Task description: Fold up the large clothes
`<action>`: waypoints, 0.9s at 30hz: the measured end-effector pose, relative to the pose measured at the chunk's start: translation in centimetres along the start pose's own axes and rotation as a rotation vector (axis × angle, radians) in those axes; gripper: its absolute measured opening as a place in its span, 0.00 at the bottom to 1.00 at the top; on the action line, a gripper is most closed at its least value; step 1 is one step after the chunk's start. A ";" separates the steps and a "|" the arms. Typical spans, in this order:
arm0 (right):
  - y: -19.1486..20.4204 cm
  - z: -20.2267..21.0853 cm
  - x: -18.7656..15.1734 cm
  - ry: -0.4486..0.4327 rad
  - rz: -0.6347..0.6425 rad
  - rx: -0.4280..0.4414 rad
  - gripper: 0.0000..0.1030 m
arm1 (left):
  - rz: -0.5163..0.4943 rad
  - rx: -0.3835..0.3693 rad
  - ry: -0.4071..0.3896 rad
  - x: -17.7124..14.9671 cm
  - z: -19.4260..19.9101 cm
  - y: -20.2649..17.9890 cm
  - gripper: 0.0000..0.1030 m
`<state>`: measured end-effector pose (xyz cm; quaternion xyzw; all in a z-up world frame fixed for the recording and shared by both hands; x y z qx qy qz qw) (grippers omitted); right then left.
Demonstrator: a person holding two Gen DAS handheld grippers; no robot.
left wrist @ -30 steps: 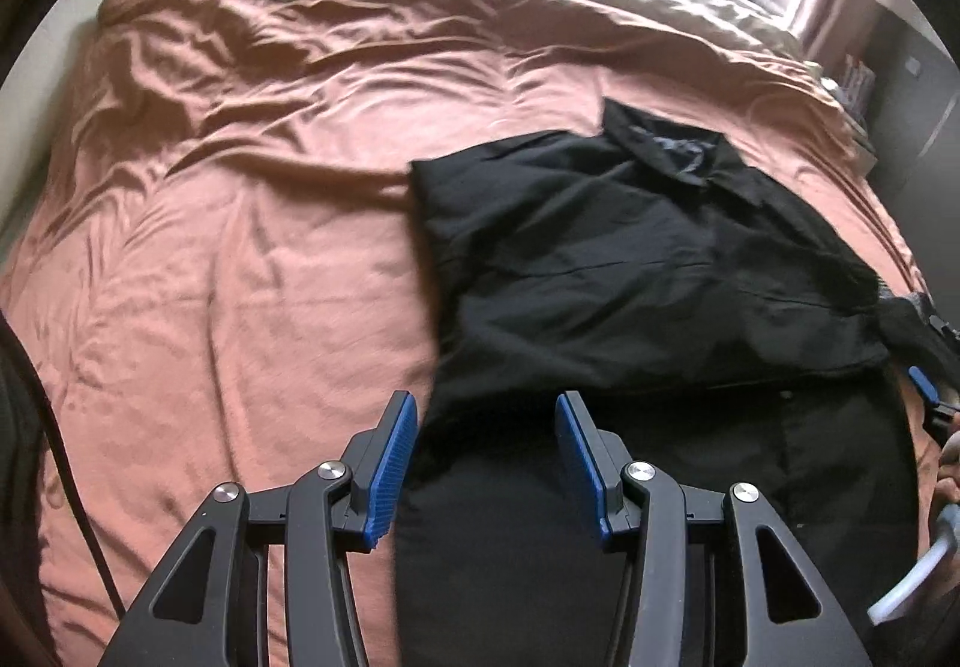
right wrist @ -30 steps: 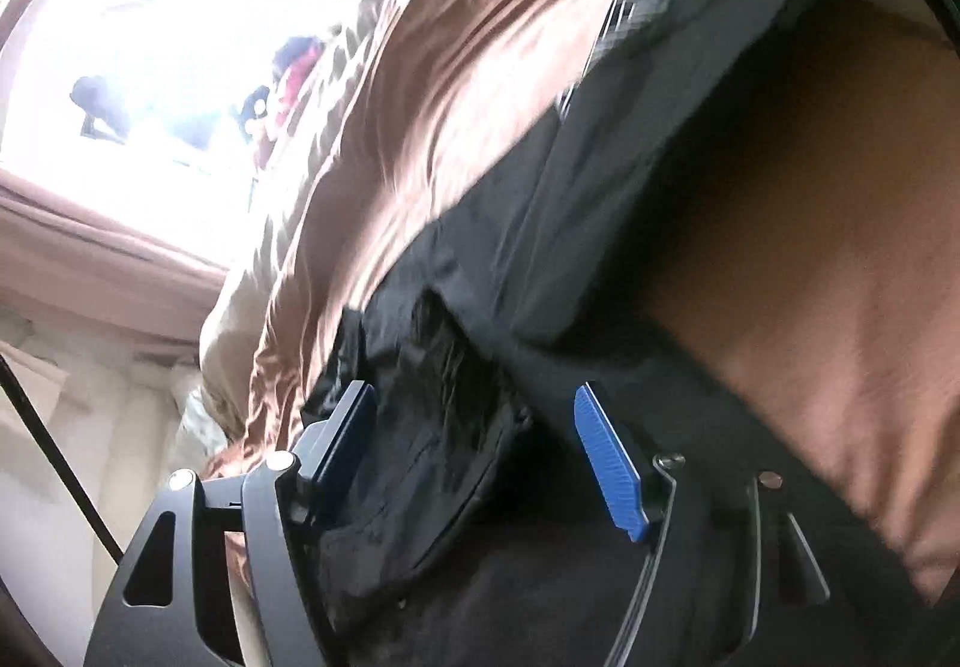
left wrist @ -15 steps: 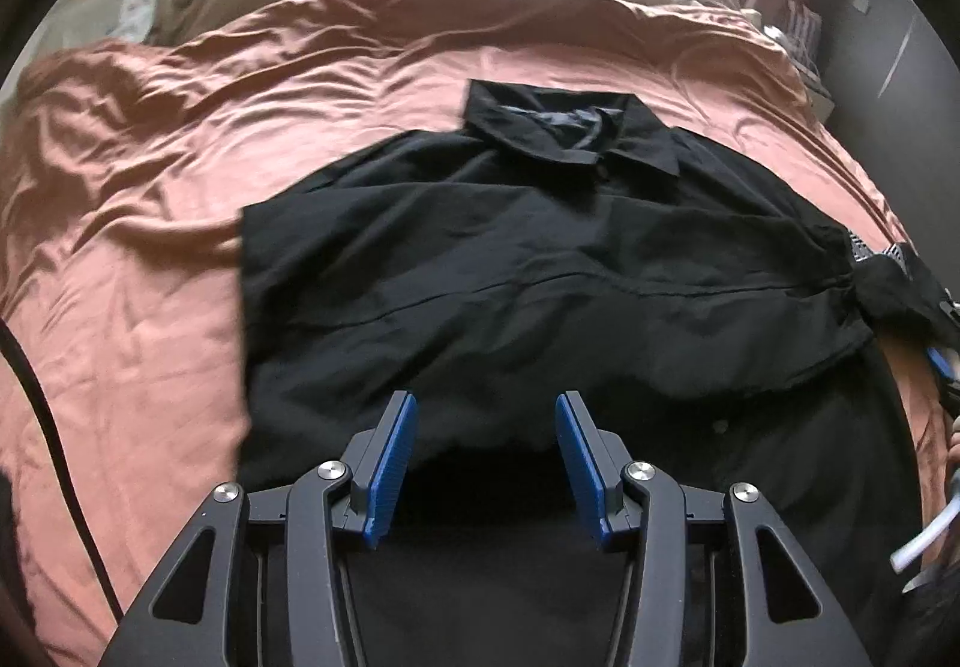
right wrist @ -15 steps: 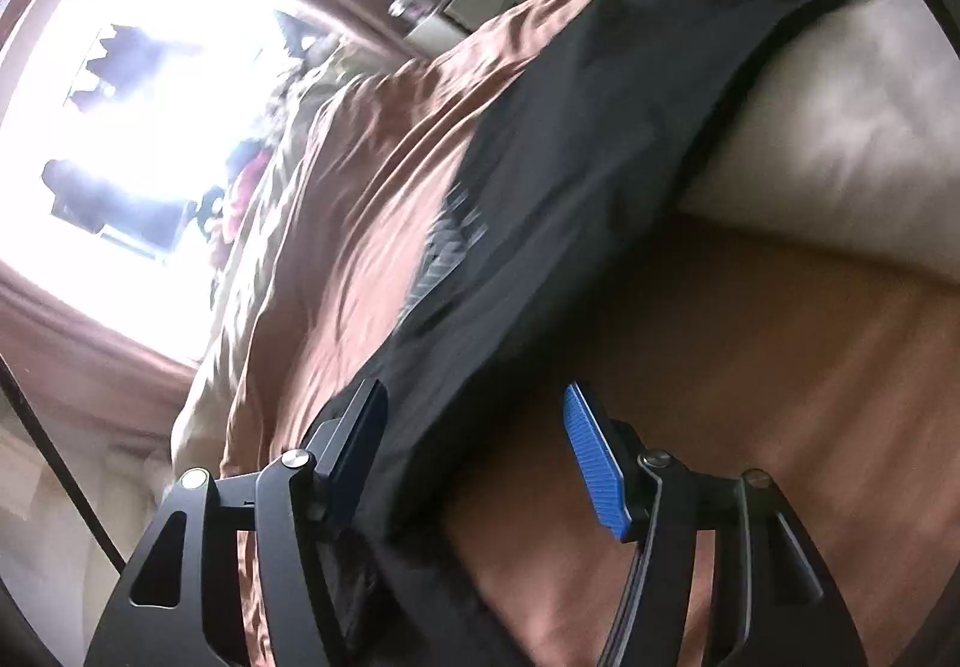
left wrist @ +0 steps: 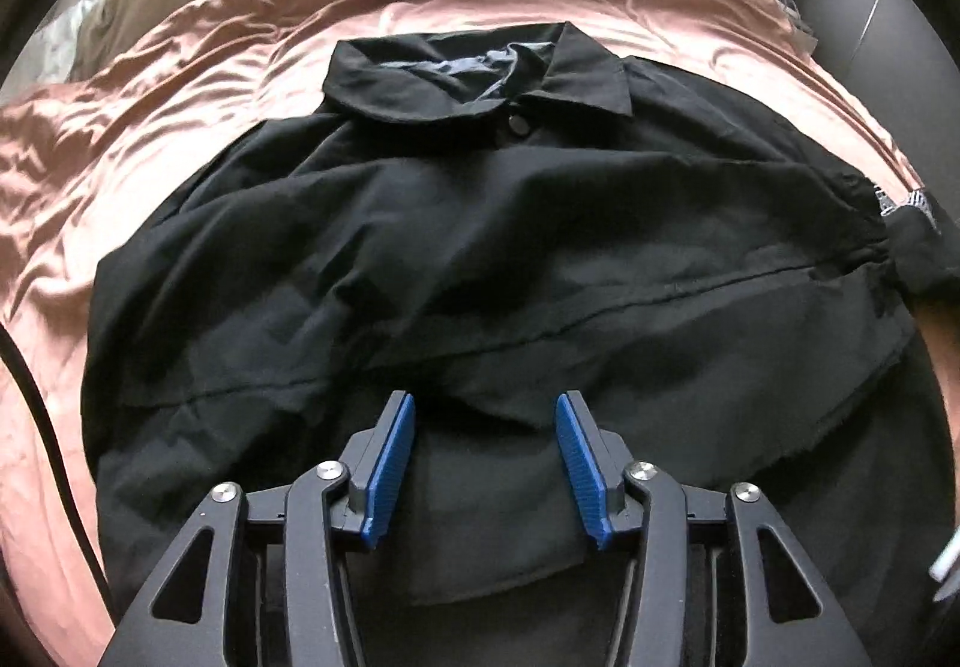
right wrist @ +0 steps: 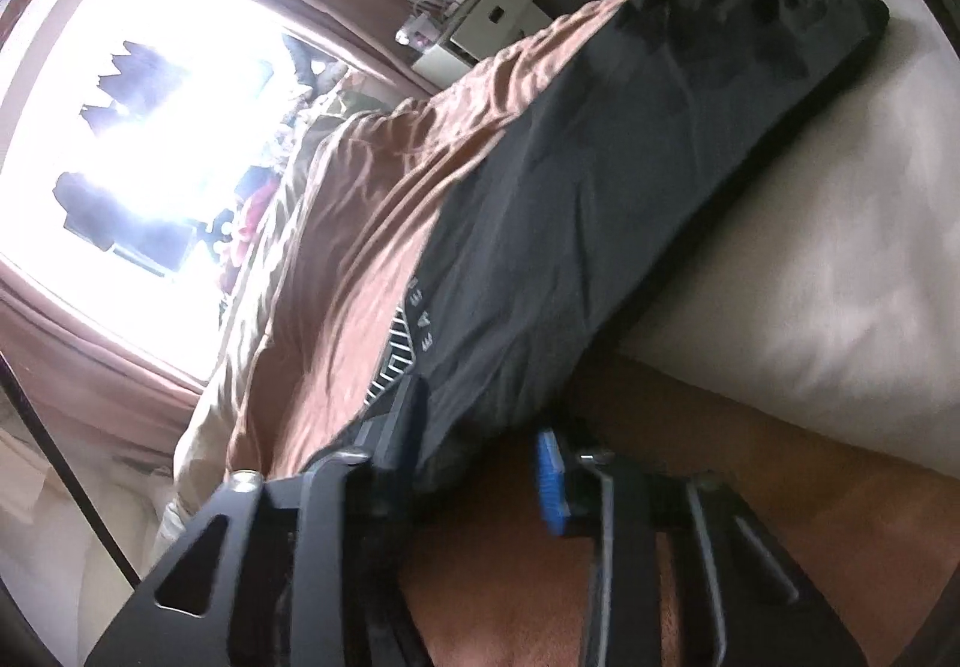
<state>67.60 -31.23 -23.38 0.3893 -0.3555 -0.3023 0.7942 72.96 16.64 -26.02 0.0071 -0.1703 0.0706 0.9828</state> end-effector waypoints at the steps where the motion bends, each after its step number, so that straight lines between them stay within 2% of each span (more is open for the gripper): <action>1: 0.4 0.0 -0.1 -0.004 0.007 0.026 0.10 | 0.002 0.001 0.000 0.2 -0.1 0.0 0.53; 4: 0.8 0.0 -0.6 -0.011 0.023 0.054 0.01 | 0.017 -0.005 0.008 0.3 0.1 0.1 0.53; 9: 2.7 1.8 -1.6 -0.045 0.023 0.141 0.00 | 0.012 -0.017 -0.023 -0.4 2.2 0.1 0.53; 14: 7.3 3.8 -3.9 -0.049 0.099 0.261 0.00 | 0.022 -0.039 -0.059 -1.5 5.6 0.7 0.53; 22: 14.0 6.6 -9.8 0.017 0.239 0.408 0.00 | 0.047 -0.105 -0.104 -3.5 10.9 1.8 0.53; 27: 16.2 6.7 -12.8 0.074 0.301 0.446 0.00 | 0.115 -0.162 -0.137 -4.9 13.1 3.0 0.53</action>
Point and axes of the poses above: each gripper's, at about its wrist camera, not at the fingertips, and z roughly against the way its jaws point, y to its left, x to its top, the point moved 5 cm from there along -z, roughly the way its jaws point, and after that the axes turned 7 degrees about y, right-handed, at the moved point
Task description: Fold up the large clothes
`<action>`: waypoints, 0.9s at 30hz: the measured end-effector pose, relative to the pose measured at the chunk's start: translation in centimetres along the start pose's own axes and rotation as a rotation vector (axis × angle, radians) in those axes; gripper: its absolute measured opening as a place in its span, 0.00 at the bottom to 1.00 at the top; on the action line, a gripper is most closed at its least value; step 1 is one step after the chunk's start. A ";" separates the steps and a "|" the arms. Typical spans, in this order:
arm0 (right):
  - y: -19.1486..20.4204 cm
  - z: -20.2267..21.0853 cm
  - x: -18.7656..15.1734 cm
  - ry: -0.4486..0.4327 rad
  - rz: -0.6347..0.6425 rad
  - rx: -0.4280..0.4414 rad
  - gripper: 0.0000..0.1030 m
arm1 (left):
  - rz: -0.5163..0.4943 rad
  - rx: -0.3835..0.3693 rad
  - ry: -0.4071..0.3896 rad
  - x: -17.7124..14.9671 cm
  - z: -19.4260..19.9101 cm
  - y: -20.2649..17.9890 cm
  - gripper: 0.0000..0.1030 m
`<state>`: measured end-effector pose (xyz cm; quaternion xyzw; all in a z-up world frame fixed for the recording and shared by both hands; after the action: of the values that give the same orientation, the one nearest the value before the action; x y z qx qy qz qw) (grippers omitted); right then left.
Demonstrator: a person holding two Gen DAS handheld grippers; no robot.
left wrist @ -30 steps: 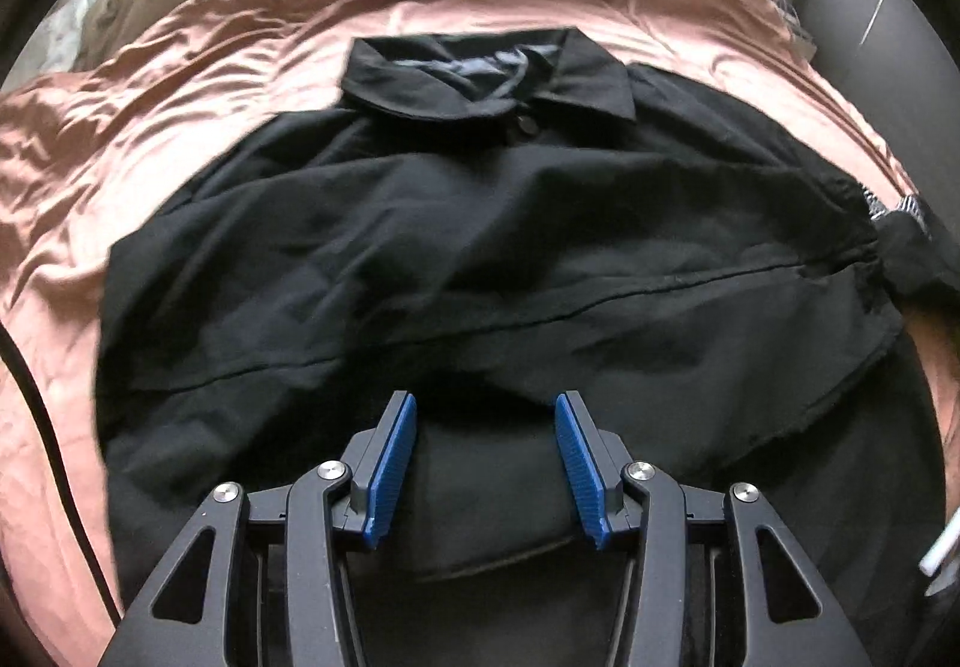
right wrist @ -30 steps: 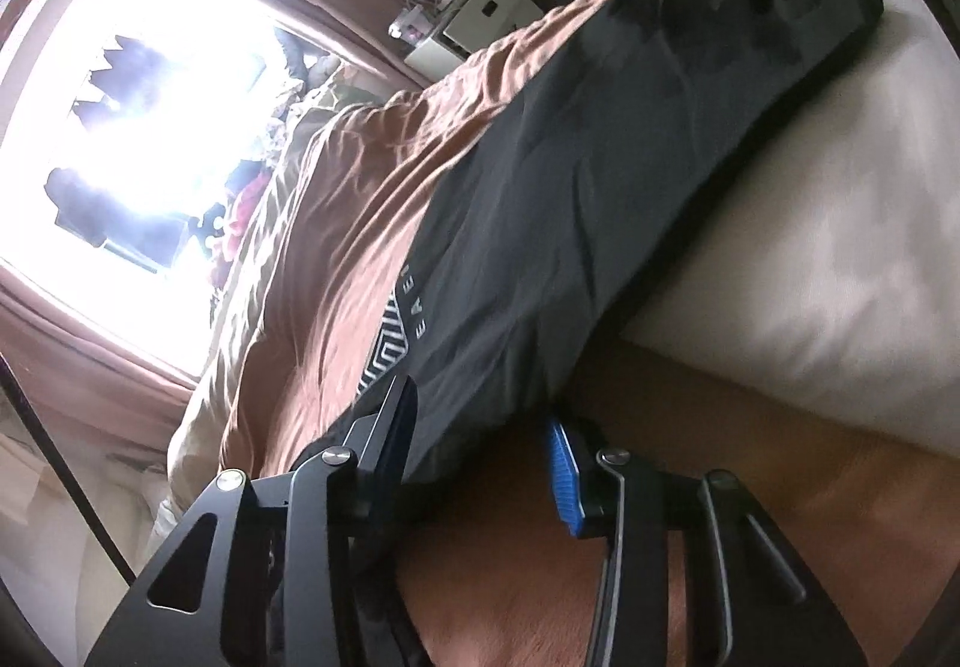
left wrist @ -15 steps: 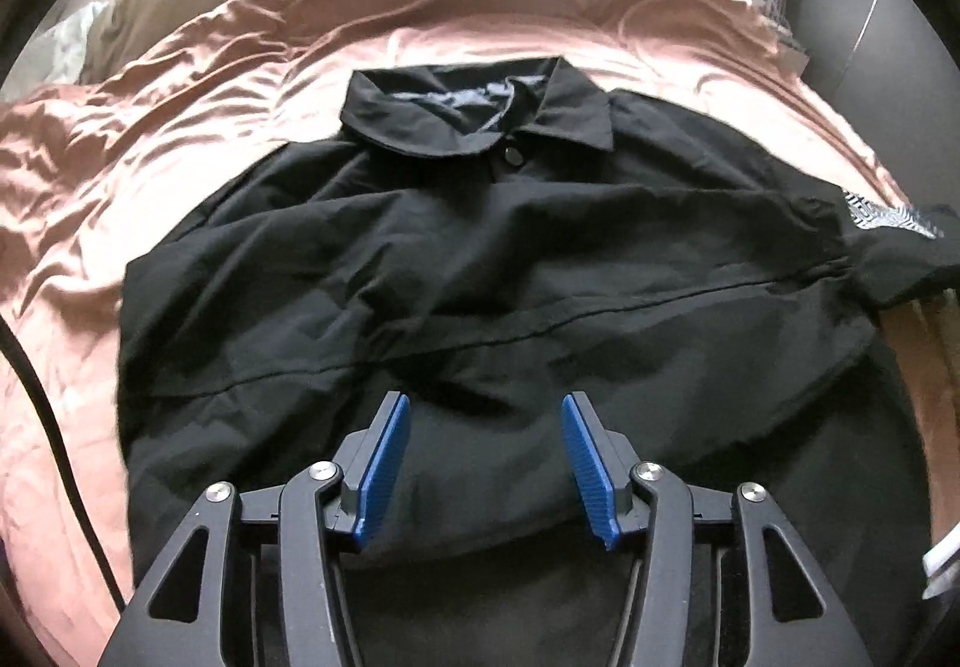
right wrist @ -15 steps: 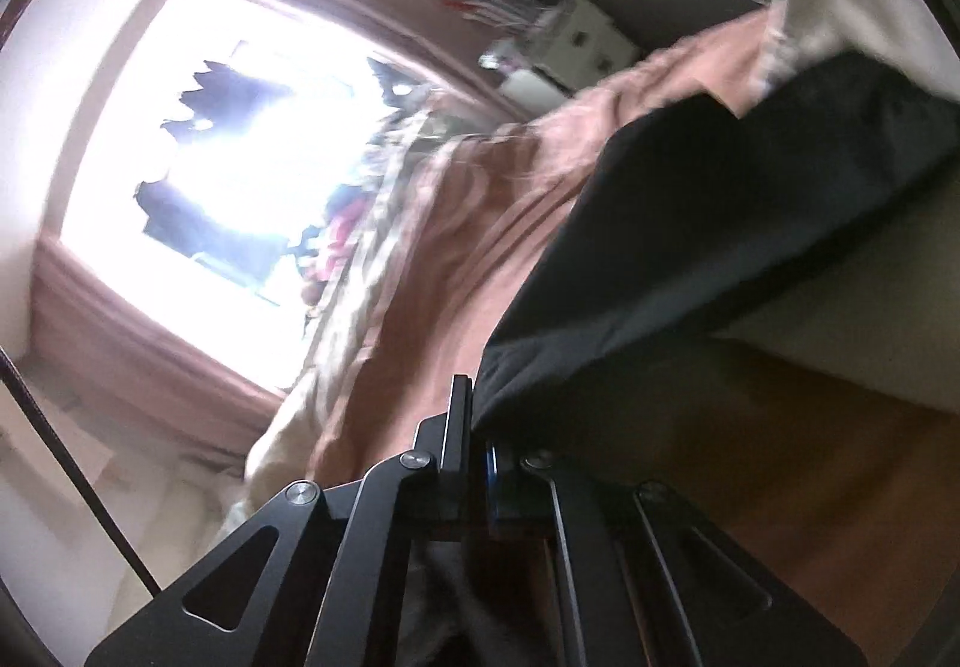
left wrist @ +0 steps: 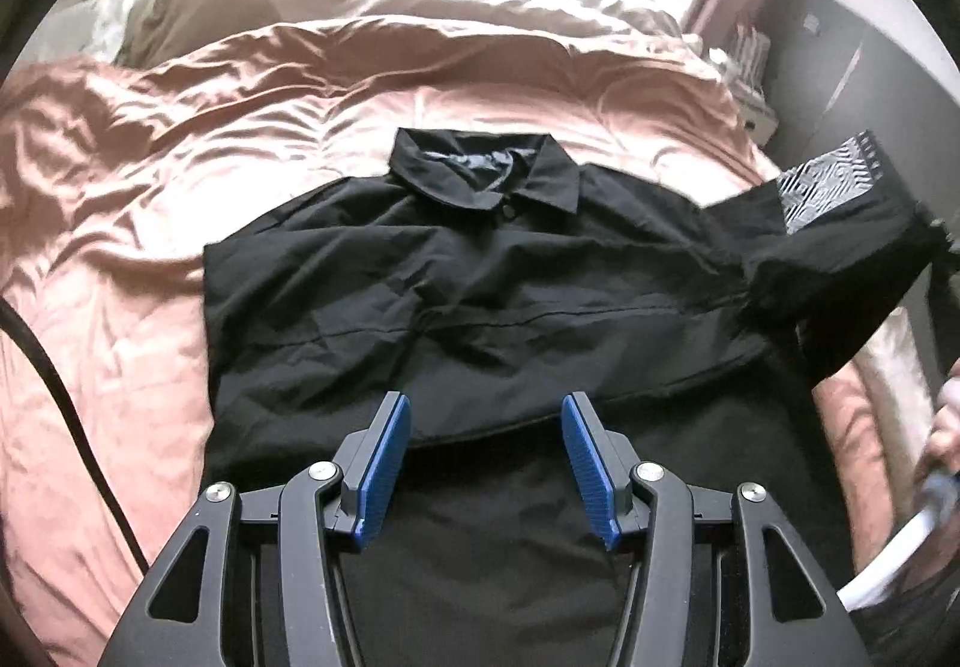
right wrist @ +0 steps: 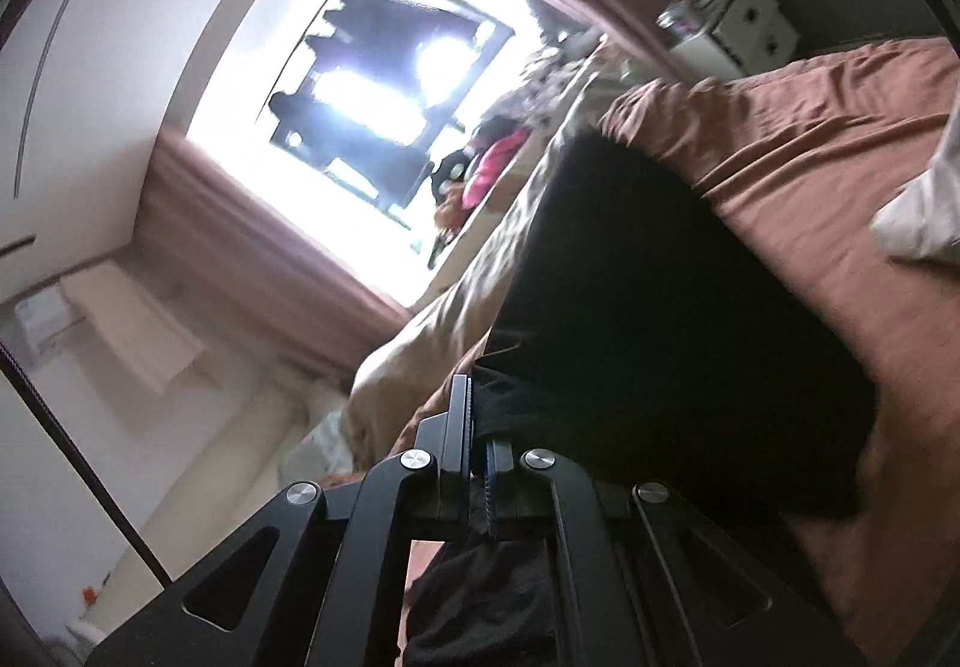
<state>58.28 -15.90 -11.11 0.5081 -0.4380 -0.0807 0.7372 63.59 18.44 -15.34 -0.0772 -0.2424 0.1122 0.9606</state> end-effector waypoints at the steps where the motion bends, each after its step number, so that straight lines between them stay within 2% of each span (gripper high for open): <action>1: 0.5 -0.5 -0.5 0.017 0.009 0.001 0.00 | 0.023 -0.015 -0.007 -0.2 0.3 0.3 0.53; 8: 2.5 -6.1 -2.6 0.182 0.087 -0.022 0.00 | 0.169 -0.085 -0.096 -1.7 2.3 0.8 0.53; 12: 2.5 -9.5 -3.2 0.285 0.133 -0.070 0.00 | 0.187 -0.088 -0.124 -2.5 2.5 1.4 0.53; 15: 2.1 -12.2 -4.8 0.362 0.180 -0.158 0.00 | 0.230 -0.113 -0.126 -2.8 2.2 3.1 0.53; 18: 1.7 -14.4 -6.4 0.446 0.250 -0.252 0.01 | 0.286 -0.082 -0.137 -3.5 2.0 5.2 0.53; 23: -0.7 -16.2 -8.5 0.602 0.147 -0.348 0.03 | 0.354 -0.081 -0.156 -3.8 2.1 7.8 0.53; 24: -0.9 -16.2 -8.5 0.609 0.139 -0.356 0.06 | 0.364 -0.071 -0.159 -3.9 2.1 8.2 0.53; 26: -0.4 -15.6 -8.2 0.613 0.119 -0.343 0.18 | 0.380 -0.064 -0.144 -4.0 1.9 8.6 0.53; 27: -0.2 -15.2 -7.8 0.605 0.100 -0.326 0.40 | 0.384 -0.095 -0.135 -4.1 1.7 8.6 0.53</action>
<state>64.65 -1.26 -17.19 0.3627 -0.2054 0.0411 0.9081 57.71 25.82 -17.42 -0.1597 -0.2921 0.2864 0.8984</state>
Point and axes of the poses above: each gripper's, at about its wrist camera, not at the fingertips, and z roughly against the way its jaws point, y to its left, x to its top, the point moved 5 cm from there along -z, roughly the way its jaws point, and after that the axes turned 7 degrees about y, right-handed, at the moved point
